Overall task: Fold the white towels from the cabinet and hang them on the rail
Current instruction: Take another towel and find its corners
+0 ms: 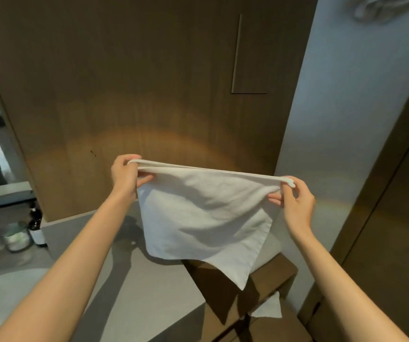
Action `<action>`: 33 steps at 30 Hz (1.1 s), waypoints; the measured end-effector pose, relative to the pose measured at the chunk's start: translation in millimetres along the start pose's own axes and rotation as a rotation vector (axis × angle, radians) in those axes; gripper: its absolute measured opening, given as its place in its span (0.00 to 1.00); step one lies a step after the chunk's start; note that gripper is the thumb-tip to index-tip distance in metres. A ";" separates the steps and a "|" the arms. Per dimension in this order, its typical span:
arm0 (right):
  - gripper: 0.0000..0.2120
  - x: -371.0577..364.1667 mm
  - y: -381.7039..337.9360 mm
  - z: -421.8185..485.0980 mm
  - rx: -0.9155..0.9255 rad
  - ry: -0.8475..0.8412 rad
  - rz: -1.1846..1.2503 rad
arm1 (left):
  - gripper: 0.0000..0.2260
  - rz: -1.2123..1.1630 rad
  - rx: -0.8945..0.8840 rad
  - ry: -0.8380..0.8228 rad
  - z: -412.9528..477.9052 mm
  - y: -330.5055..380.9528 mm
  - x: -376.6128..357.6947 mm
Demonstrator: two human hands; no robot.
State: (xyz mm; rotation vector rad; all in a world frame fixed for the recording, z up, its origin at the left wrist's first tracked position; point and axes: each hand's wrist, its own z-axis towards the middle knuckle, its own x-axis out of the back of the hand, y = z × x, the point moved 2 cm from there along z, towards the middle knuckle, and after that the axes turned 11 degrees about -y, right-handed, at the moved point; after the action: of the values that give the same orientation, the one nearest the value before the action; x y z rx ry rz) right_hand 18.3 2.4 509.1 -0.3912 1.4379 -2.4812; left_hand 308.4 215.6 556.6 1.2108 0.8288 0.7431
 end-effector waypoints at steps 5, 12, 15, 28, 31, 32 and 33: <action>0.08 -3.6 -8.5 -18.7 0.039 -0.007 0.050 | 0.15 -0.313 0.050 -0.023 -35.1 15.6 12.5; 0.06 -14.7 -33.4 -62.6 0.051 0.059 0.202 | 0.15 -0.371 -0.227 0.260 -112.3 17.4 29.3; 0.06 -18.7 -48.1 -85.0 0.091 0.148 0.243 | 0.15 -0.382 -0.340 0.426 -149.1 20.8 39.7; 0.10 -102.5 51.2 -109.1 -0.395 -0.189 0.148 | 0.17 -0.309 -0.039 0.744 -133.8 -90.9 111.4; 0.06 -130.5 83.8 -109.6 -0.524 -0.283 0.113 | 0.17 -0.315 0.130 0.783 -109.8 -128.3 138.3; 0.05 -139.9 89.9 -108.9 -0.548 -0.295 0.112 | 0.16 -0.326 0.179 0.773 -101.5 -135.7 145.4; 0.04 -149.6 96.5 -106.9 -0.568 -0.295 0.118 | 0.15 -0.334 0.219 0.761 -92.7 -141.7 151.4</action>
State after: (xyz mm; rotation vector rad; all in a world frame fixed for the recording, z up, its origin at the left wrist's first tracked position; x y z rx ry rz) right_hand 128.1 93.0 358.0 -0.7160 1.9401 -1.7942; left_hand 313.0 361.4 382.5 0.9298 1.7313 0.8553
